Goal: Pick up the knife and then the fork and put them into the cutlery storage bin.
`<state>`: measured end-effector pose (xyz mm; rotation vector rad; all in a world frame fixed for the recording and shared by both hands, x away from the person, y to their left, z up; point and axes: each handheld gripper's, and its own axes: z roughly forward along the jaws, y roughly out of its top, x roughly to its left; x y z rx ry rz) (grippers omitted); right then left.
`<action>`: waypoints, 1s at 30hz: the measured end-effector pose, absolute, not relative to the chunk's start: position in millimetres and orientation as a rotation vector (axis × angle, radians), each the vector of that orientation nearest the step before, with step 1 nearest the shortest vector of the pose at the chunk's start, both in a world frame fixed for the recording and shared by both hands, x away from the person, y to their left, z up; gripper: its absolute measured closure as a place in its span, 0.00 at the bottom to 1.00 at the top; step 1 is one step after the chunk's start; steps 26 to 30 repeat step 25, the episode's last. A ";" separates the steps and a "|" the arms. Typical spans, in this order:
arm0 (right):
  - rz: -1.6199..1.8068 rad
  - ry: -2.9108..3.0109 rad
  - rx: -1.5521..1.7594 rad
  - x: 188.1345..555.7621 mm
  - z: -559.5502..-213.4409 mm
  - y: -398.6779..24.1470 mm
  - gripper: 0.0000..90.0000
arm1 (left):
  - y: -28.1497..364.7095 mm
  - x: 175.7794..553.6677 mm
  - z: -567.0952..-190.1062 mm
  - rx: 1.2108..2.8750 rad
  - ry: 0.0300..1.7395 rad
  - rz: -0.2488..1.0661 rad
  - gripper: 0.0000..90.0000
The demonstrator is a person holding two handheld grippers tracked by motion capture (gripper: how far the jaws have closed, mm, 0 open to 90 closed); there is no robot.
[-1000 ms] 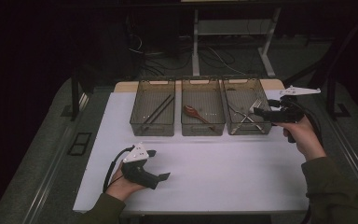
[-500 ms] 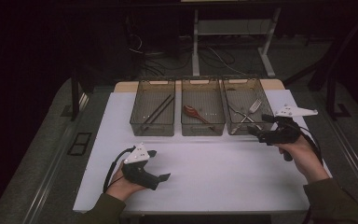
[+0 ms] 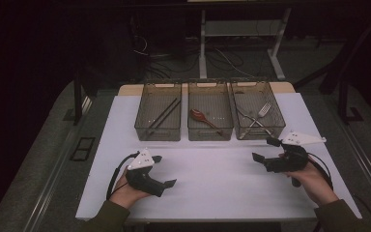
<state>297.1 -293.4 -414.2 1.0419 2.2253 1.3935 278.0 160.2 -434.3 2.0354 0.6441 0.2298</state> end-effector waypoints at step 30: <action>1.435 2.247 1.051 260.6 -446.7 -308.6 0.16 | 159.6 276.4 -433.0 2.042 0.642 0.231 0.02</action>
